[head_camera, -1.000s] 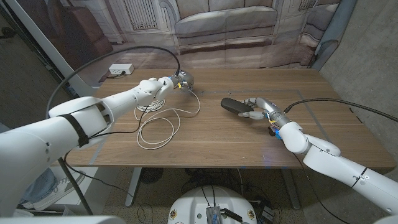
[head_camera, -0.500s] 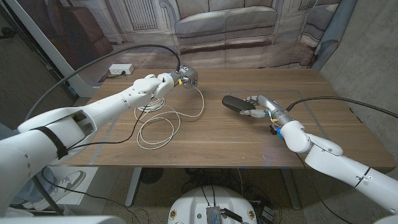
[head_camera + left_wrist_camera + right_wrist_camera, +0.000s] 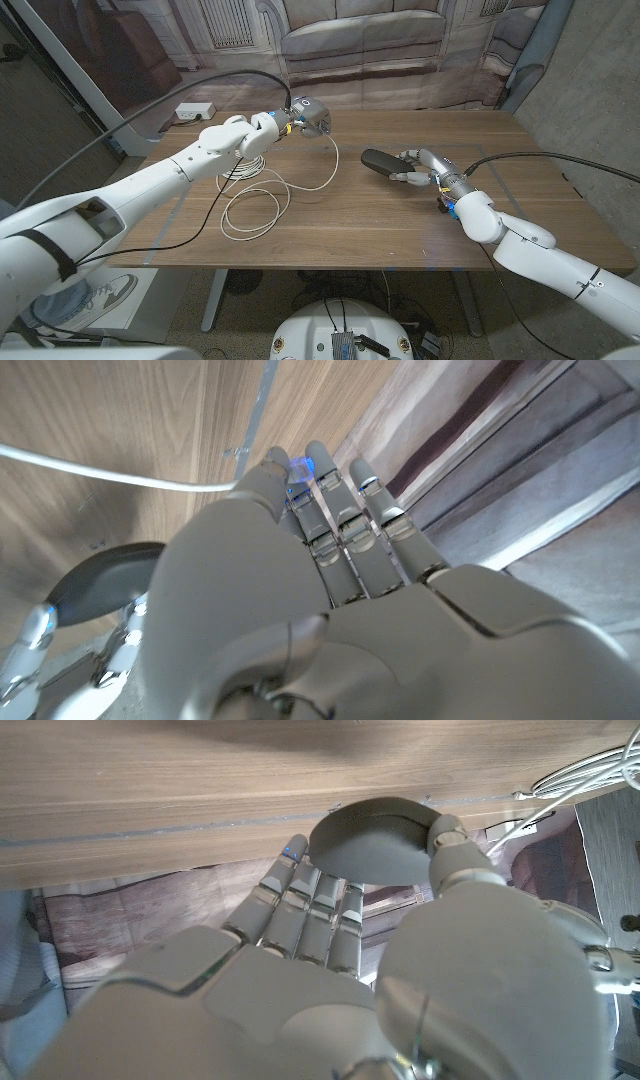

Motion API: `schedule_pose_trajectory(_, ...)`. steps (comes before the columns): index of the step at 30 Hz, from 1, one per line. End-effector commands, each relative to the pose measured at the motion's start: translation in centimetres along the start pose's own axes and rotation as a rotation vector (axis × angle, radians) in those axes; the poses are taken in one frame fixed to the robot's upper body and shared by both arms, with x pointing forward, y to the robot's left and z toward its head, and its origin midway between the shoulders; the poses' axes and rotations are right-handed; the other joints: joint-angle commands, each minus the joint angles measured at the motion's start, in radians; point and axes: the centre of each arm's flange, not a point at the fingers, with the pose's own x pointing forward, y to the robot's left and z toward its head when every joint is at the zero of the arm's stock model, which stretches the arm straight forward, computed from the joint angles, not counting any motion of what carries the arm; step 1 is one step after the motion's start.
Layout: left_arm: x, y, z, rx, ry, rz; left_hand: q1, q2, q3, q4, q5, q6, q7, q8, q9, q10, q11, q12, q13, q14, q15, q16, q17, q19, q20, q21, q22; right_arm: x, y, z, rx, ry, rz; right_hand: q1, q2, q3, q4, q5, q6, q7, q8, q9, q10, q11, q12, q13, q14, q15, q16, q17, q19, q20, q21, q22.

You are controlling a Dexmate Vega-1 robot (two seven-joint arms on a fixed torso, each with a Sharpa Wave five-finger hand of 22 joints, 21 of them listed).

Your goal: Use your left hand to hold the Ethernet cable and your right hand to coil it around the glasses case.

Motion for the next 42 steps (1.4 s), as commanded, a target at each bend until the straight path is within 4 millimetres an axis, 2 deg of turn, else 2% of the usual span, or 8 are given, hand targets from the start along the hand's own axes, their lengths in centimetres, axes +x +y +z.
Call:
schedule_pose_trajectory(1, -2.3, 3.6, 2.2, -0.002, -0.067, 0.088, 0.006, 0.015, 0.014, 0.005, 0.003, 0.050, 0.047, -0.003, 0.006, 0.011, 0.000, 0.003, 0.008, 0.025, -0.016, -0.005, 0.001, 0.008, -0.110, 0.002, 0.004, 0.4, -0.9, -0.4, -0.014, 0.013, -0.024, 0.121, 0.131, 0.013, 0.012, 0.006, 0.131, -0.117, 0.009, 0.002, 0.198, -0.191, 0.005, 0.001, 0.010, -0.137, -0.003, 0.003, 0.002, -0.100, 0.009, 0.001)
schedule_pose_trajectory(8, -2.4, 5.1, 3.4, 0.013, -0.111, 0.137, 0.007, 0.015, 0.016, 0.006, 0.002, 0.052, 0.047, -0.005, 0.006, 0.013, 0.002, 0.003, 0.014, 0.027, -0.015, -0.006, 0.001, 0.010, -0.110, 0.002, 0.004, 0.7, -0.8, -0.5, -0.001, 0.012, -0.020, 0.124, 0.132, 0.013, 0.010, 0.007, 0.134, -0.117, 0.009, 0.002, 0.200, -0.192, 0.004, 0.001, 0.012, -0.139, -0.002, 0.003, 0.003, -0.100, 0.009, 0.001)
schedule_pose_trajectory(16, -1.6, 6.5, 4.3, -0.016, -0.151, 0.193, 0.007, 0.015, 0.017, 0.006, 0.002, 0.052, 0.047, -0.006, 0.007, 0.014, 0.001, 0.002, 0.019, 0.033, -0.016, -0.005, 0.002, 0.012, -0.110, 0.001, 0.004, 0.7, -0.3, 0.0, 0.039, -0.022, -0.011, 0.126, 0.134, 0.013, 0.009, 0.007, 0.139, -0.118, 0.009, 0.002, 0.207, -0.190, 0.005, 0.001, 0.016, -0.140, -0.001, 0.003, 0.004, -0.100, 0.010, 0.001)
schedule_pose_trajectory(31, 2.1, 7.8, 5.6, -0.073, -0.186, 0.251, 0.006, 0.014, 0.020, 0.008, 0.002, 0.053, 0.047, -0.010, 0.007, 0.017, 0.000, 0.001, 0.028, 0.036, -0.015, -0.007, 0.002, 0.013, -0.109, 0.000, 0.005, 0.3, 0.3, 1.9, 0.149, -0.128, 0.005, 0.130, 0.137, 0.014, 0.009, 0.007, 0.148, -0.116, 0.009, 0.002, 0.216, -0.191, 0.006, 0.001, 0.022, -0.142, 0.000, 0.004, 0.009, -0.104, 0.012, 0.001)
schedule_pose_trajectory(42, 4.7, 7.7, 6.1, -0.103, -0.175, 0.261, 0.005, 0.013, 0.021, 0.008, 0.001, 0.055, 0.045, -0.012, 0.008, 0.022, 0.000, 0.001, 0.033, 0.037, -0.015, -0.008, 0.002, 0.013, -0.108, -0.001, 0.005, -0.1, -0.7, 3.1, 0.294, -0.232, 0.015, 0.132, 0.140, 0.013, 0.008, 0.008, 0.163, -0.114, 0.012, 0.003, 0.231, -0.187, 0.009, 0.001, 0.033, -0.140, 0.003, 0.004, 0.016, -0.105, 0.016, 0.001)
